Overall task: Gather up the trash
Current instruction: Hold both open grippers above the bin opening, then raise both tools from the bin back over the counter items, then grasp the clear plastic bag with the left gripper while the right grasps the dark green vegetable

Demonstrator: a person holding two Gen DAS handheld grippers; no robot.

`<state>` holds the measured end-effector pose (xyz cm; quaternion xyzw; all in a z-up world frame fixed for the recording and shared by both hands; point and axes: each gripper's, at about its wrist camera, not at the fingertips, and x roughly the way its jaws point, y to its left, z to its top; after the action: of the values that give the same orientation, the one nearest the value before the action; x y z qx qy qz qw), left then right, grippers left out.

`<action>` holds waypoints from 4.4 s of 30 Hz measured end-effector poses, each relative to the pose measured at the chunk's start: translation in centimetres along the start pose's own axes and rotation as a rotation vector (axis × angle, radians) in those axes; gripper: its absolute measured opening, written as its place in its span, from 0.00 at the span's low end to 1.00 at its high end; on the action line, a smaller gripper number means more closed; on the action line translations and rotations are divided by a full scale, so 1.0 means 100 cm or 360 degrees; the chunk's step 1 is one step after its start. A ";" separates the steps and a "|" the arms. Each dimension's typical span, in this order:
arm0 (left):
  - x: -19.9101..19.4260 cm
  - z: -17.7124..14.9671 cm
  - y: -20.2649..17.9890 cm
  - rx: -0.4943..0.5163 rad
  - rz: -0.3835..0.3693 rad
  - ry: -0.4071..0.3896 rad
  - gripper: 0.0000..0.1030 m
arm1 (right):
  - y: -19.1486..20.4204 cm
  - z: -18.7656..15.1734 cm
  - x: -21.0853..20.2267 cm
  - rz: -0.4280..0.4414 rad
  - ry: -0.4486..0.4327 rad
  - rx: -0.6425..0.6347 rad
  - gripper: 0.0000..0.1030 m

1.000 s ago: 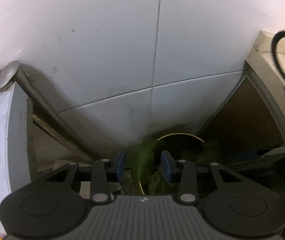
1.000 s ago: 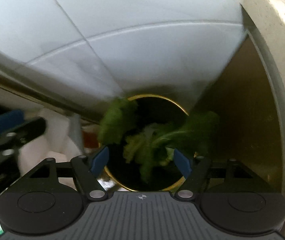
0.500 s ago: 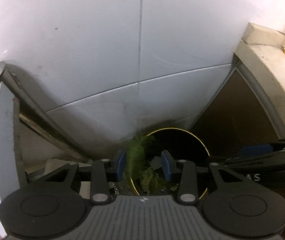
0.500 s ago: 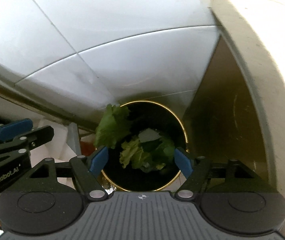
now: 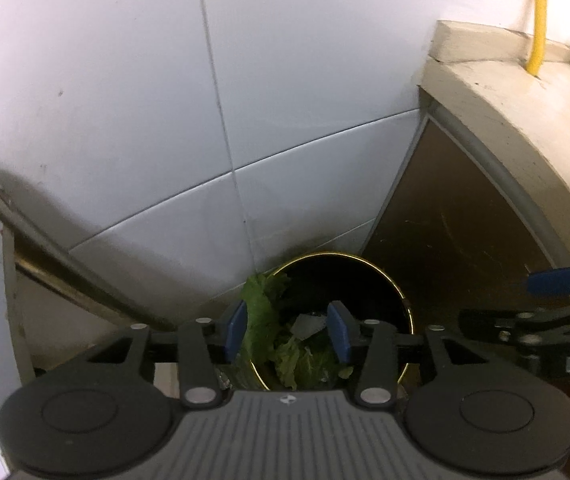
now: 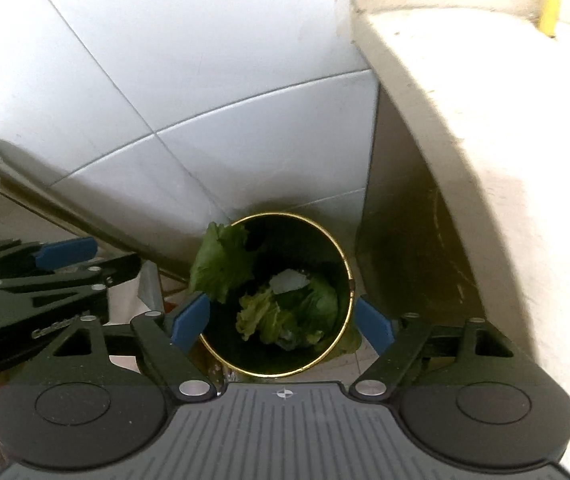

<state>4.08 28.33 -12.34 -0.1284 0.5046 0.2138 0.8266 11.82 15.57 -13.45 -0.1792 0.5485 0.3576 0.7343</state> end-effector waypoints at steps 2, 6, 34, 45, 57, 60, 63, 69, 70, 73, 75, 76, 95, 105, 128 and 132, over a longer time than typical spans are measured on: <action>0.000 -0.001 -0.003 0.0018 0.0010 -0.0003 0.39 | -0.002 -0.004 -0.009 -0.0004 -0.0029 -0.0010 0.85; 0.002 -0.001 -0.007 0.0050 0.0018 0.0003 0.40 | -0.008 -0.013 -0.026 -0.0050 -0.0094 -0.0025 0.89; -0.014 -0.016 -0.043 0.0333 -0.0201 -0.0124 0.47 | -0.085 -0.078 -0.141 -0.0146 -0.0503 0.0180 0.91; -0.052 -0.014 -0.075 0.0347 -0.0430 -0.0273 0.47 | -0.126 -0.111 -0.179 -0.0313 -0.0727 0.0259 0.96; -0.106 0.007 -0.184 0.0674 -0.0823 -0.0476 0.56 | -0.175 -0.144 -0.199 -0.0446 -0.0823 0.0369 1.00; -0.109 0.007 -0.215 0.0747 -0.0896 -0.0477 0.57 | -0.183 -0.150 -0.198 -0.0483 -0.0802 0.0381 1.00; -0.109 0.009 -0.240 0.0798 -0.0952 -0.0474 0.58 | -0.198 -0.156 -0.203 -0.0505 -0.0832 0.0435 1.00; -0.107 0.012 -0.285 0.0877 -0.1030 -0.0447 0.62 | -0.231 -0.167 -0.216 -0.0571 -0.0920 0.0532 1.00; -0.105 0.013 -0.291 0.0881 -0.1032 -0.0443 0.62 | -0.237 -0.168 -0.217 -0.0586 -0.0925 0.0545 1.00; -0.098 0.018 -0.307 0.0867 -0.1047 -0.0397 0.62 | -0.253 -0.171 -0.219 -0.0602 -0.0941 0.0585 1.00; -0.093 0.021 -0.315 0.0859 -0.1046 -0.0376 0.63 | -0.261 -0.172 -0.220 -0.0599 -0.0951 0.0598 1.00; -0.090 0.022 -0.319 0.0861 -0.1043 -0.0366 0.63 | -0.264 -0.171 -0.219 -0.0594 -0.0951 0.0596 1.00; -0.052 0.031 -0.355 0.0847 -0.0940 -0.0307 0.62 | -0.320 -0.140 -0.191 -0.0610 -0.0946 0.0611 1.00; -0.037 0.033 -0.366 0.0866 -0.0925 -0.0269 0.59 | -0.333 -0.124 -0.174 -0.0484 -0.0850 0.0542 0.93; -0.039 0.039 -0.370 0.0866 -0.0965 -0.0285 0.28 | -0.337 -0.116 -0.172 -0.0552 -0.0773 0.0595 0.51; -0.045 0.038 -0.368 0.0879 -0.0973 -0.0299 0.27 | -0.332 -0.117 -0.174 -0.0570 -0.0764 0.0574 0.46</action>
<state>23.04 -3.32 -6.72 -0.0258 0.4040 -0.1738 0.8977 25.40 -20.36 -5.43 -0.0507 0.3745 0.1525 0.9132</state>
